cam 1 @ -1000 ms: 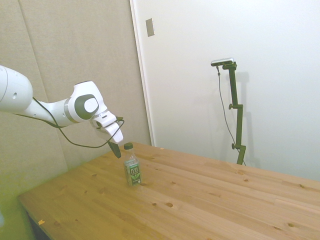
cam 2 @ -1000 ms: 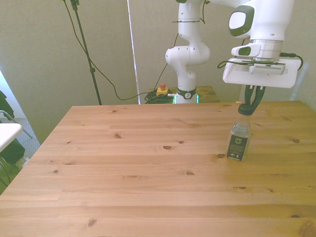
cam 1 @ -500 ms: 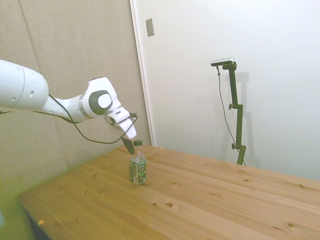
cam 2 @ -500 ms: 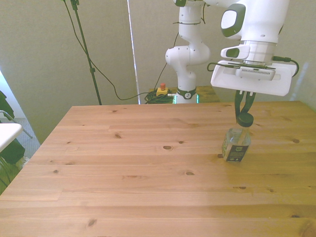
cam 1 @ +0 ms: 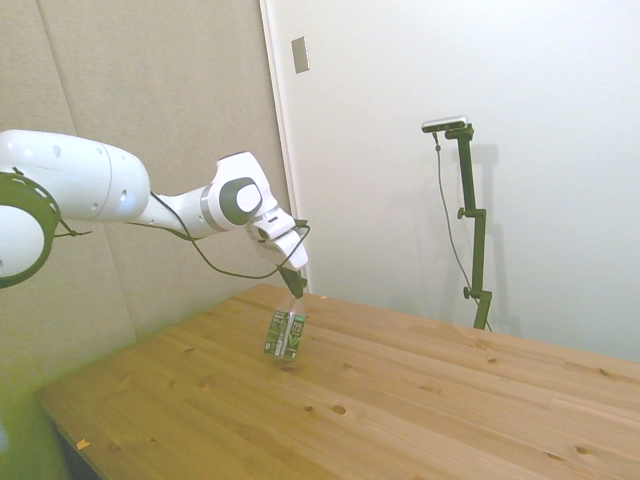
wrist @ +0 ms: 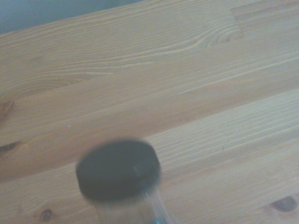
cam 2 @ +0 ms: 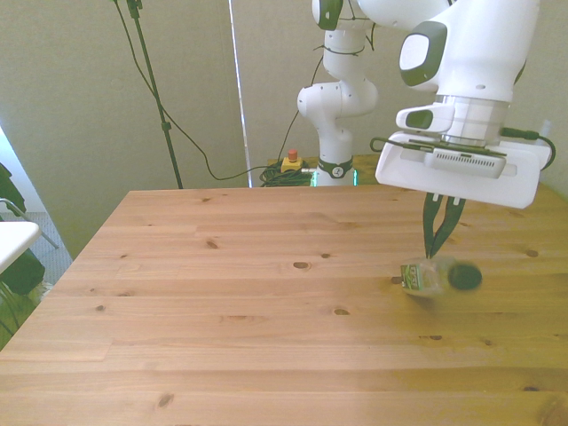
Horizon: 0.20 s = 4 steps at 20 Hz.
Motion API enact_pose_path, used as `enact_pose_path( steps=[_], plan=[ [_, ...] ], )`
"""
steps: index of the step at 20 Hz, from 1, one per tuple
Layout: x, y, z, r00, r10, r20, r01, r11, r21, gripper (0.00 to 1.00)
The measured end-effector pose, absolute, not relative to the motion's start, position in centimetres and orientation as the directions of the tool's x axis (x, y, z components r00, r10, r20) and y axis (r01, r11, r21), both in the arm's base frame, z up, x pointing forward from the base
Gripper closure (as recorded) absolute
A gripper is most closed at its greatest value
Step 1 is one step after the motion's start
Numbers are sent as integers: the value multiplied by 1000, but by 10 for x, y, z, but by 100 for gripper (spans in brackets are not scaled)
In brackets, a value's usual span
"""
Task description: Knock down the bottle
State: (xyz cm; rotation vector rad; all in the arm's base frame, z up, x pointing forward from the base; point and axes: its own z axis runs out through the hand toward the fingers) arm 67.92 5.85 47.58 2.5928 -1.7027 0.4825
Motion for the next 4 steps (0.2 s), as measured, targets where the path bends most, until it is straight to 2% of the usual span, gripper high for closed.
enact_pose_path(
  steps=[4],
  plan=[
    [688,63,471,370,-891,262,-893,-419,-164,100]
  ],
)
